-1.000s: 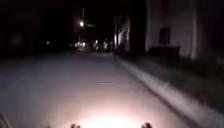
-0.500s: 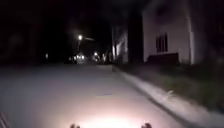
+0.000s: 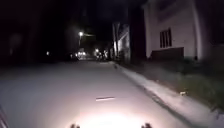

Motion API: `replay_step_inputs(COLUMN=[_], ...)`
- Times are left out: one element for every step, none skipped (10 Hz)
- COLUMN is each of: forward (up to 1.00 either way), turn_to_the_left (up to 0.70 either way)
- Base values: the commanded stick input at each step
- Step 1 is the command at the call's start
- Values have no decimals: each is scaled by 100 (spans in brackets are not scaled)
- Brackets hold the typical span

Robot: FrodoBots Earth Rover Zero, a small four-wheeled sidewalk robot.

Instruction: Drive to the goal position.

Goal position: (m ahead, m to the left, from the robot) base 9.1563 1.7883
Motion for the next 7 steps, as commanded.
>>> replay_step_inputs(forward=[70, 70, 70, 70, 70, 70, 70], turn_to_the_left=[0, 0, 0, 16, 35, 29, 24])
